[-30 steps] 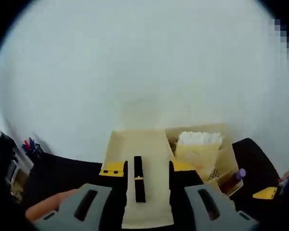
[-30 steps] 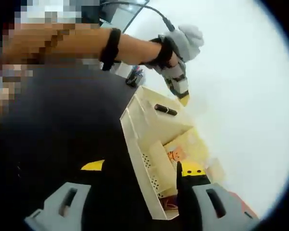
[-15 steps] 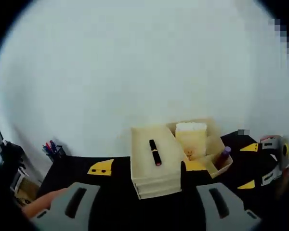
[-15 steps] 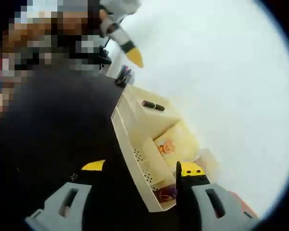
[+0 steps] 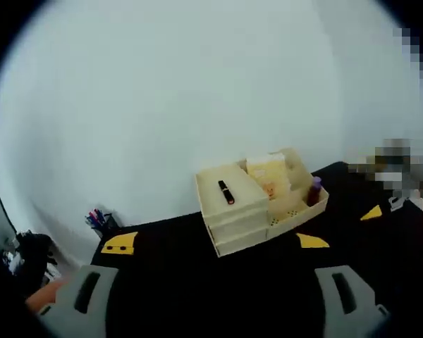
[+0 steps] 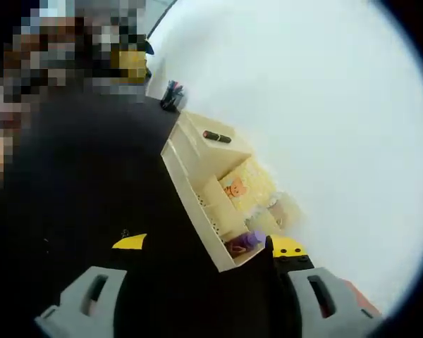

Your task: Open the drawer, pick up the cosmetic bottles from the table one by one, place them into the drawer, release the gripper, close the drawer, and move the gripper away

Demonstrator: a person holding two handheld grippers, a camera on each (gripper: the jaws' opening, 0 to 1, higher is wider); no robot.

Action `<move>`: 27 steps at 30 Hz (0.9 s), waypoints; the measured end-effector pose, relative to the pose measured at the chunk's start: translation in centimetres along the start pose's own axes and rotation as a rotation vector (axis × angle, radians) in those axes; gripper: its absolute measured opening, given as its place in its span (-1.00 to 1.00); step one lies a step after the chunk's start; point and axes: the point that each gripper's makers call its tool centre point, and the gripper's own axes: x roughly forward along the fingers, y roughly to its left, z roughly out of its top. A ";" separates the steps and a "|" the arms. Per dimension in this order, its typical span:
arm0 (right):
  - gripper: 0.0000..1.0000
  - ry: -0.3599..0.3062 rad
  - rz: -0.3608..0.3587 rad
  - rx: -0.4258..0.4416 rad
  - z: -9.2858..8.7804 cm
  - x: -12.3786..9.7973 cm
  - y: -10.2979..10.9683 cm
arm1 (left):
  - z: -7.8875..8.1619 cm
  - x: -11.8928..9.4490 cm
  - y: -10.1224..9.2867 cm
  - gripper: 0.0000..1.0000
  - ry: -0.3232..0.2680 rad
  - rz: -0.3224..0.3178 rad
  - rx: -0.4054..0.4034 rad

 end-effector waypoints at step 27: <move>0.85 0.071 -0.146 0.006 -2.9 -13.4 -0.5 | -2.9 -6.6 1.3 0.92 -0.035 -0.039 0.015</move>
